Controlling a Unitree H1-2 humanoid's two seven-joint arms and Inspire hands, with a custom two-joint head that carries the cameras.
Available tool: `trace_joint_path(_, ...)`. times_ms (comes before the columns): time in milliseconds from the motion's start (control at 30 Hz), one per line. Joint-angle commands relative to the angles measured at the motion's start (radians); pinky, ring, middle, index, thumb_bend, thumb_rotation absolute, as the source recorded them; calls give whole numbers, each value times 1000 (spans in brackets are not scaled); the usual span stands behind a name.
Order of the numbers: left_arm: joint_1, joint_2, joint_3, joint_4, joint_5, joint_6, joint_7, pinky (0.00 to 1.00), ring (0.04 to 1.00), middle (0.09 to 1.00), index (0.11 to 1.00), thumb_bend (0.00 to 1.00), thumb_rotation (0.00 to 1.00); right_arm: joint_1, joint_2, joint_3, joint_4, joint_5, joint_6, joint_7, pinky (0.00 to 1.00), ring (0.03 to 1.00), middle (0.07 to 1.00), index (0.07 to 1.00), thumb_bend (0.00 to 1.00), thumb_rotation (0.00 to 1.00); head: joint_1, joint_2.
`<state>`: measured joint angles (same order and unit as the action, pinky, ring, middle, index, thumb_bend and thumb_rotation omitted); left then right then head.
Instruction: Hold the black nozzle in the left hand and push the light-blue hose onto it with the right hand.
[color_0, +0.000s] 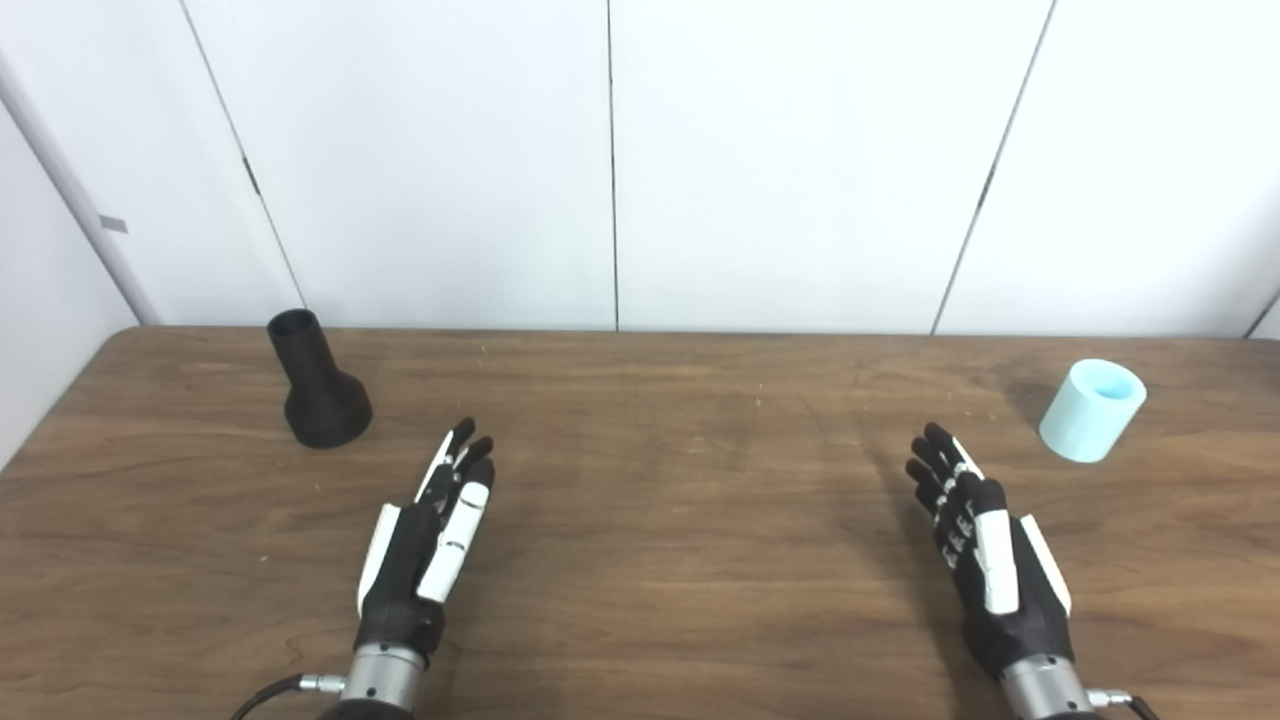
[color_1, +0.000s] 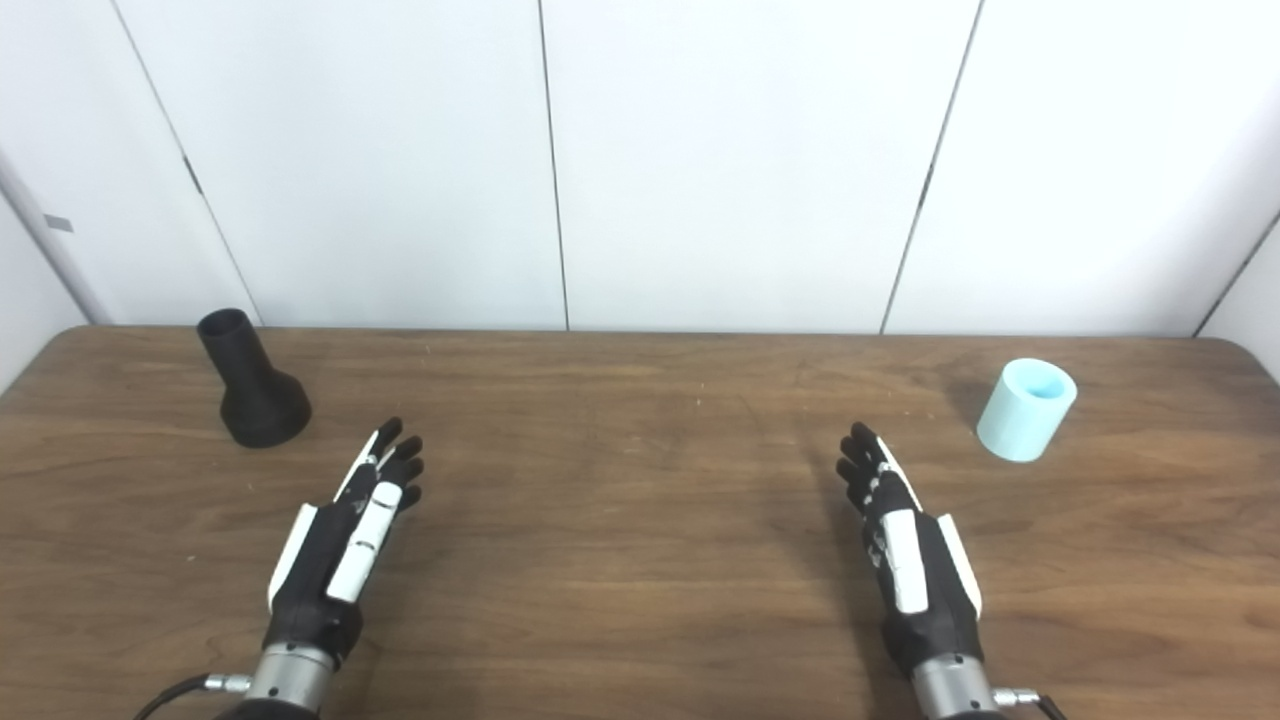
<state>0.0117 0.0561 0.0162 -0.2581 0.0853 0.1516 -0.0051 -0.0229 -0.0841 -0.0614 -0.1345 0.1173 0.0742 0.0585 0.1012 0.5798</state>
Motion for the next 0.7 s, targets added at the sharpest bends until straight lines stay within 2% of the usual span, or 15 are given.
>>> trace_joint_path(0, -24, 5, -1, -40, 6, -13, 2, 909, 932, 931, 934, 350, 851, -24, -1, -6, -40, 7, -17, 0, 981, 952, 946, 954, 524, 1000, 0, 0)
trace_joint_path(667, -23, 1, -4, -46, 13, -9, 5, 908, 932, 930, 933, 349, 848, -22, -4, -6, -49, 5, -7, 0, 974, 947, 940, 949, 526, 1000, 7, 3)
